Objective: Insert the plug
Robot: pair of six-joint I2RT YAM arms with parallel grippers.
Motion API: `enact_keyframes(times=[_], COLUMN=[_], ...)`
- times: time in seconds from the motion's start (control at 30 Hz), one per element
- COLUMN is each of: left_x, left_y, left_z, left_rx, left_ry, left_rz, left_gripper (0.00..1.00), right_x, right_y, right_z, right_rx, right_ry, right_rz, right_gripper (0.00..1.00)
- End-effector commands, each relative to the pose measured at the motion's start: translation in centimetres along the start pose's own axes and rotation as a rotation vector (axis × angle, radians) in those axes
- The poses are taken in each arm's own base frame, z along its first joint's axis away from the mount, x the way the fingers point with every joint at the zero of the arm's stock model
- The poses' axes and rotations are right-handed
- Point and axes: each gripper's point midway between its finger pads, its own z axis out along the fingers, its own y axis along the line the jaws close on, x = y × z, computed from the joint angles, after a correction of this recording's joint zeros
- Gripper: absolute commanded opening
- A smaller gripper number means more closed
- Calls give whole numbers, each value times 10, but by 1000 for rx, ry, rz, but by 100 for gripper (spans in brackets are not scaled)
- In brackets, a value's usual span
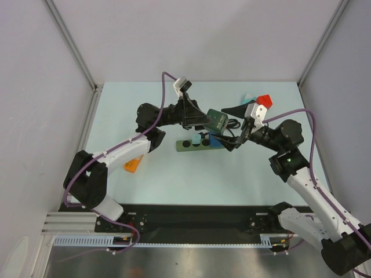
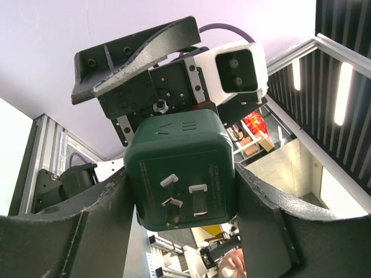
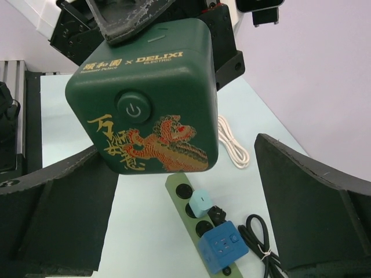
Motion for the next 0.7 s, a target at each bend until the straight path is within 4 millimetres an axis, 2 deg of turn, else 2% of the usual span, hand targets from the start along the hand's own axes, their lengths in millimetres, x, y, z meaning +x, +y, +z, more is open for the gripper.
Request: enact_keyframes(times=[0.0,0.33,0.53,0.57,0.63,0.67], left_x=[-1,0,-1,-1,-1,-1], left_y=[-19,-11,-15,-15,-18,-18], left_z=[2,1,2,2,1,2], left_rx=[50,59,95,97,108,109], left_ry=[-24,-34,-49,-50,-54,-51], left_rz=[56,35,36,39,46,45], left_gripper=[0,0,0,0,0,0], right_x=[-25,-33,-33,-33,-32,-32], right_y=[-7,-4,-1,-1,2,2], right_z=[5,12,17,17,18,19], right_rx=[25,10,0,0,-19,-19], right_ry=[-73,-132,-149,-147,-145,-147], right_rz=[-72,-50,-11,-9,0,7], right_gripper=[100,94,92,88,70,45])
